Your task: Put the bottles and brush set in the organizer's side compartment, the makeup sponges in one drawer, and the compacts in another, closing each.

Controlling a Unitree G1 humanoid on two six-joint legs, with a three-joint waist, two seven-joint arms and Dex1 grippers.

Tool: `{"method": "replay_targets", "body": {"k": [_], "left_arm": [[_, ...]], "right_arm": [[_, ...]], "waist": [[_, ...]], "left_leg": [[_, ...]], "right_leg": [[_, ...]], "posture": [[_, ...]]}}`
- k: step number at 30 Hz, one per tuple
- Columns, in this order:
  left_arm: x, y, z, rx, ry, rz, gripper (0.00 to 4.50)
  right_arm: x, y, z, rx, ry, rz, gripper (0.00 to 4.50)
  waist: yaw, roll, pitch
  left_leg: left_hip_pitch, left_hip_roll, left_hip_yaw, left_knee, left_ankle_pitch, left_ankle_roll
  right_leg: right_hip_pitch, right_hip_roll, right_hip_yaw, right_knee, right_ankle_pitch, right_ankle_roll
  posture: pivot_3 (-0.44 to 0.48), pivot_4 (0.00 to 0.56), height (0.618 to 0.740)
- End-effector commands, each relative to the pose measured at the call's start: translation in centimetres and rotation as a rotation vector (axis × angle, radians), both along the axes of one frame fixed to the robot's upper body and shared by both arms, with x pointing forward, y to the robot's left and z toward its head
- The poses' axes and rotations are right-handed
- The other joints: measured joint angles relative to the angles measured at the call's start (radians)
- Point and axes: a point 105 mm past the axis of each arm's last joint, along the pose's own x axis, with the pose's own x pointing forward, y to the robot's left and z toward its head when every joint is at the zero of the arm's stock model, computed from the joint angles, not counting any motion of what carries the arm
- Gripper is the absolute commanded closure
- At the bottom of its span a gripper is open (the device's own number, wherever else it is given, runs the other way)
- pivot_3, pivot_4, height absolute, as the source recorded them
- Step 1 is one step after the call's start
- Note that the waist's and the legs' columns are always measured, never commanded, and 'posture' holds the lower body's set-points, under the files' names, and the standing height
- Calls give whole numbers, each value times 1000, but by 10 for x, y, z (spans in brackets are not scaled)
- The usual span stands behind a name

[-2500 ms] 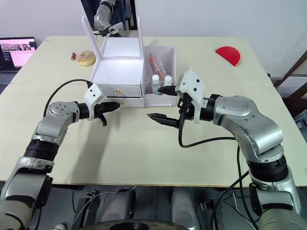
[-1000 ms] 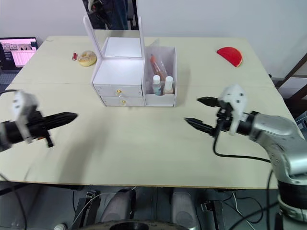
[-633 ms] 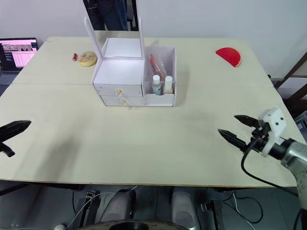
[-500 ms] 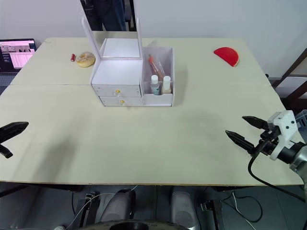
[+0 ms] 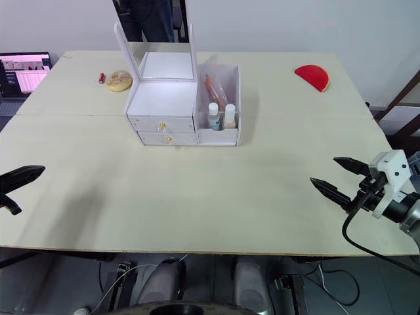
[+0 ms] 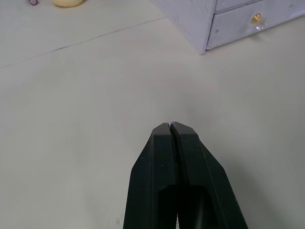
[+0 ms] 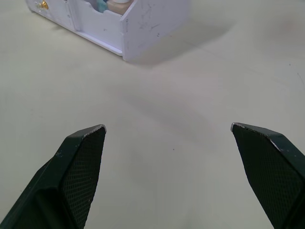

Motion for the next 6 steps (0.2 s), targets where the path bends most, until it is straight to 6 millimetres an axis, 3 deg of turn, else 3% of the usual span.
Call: {"method": "replay_targets", "body": {"k": [1, 6], "left_arm": [[4, -2, 9, 35, -30, -18, 4455], [6, -6, 9, 43, -41, -33, 4455]], "right_arm": [[1, 3, 13, -28, -49, 13, 0], [2, 7, 14, -30, -51, 19, 0]], "waist": [[0, 0, 0], [0, 0, 0]], "left_leg": [[0, 0, 0, 0, 0, 0], [0, 0, 0, 0, 0, 0]], "right_leg": [[0, 0, 0, 0, 0, -1], [0, 0, 0, 0, 1, -1]], "posture": [[0, 150, 739], [0, 150, 739]]}}
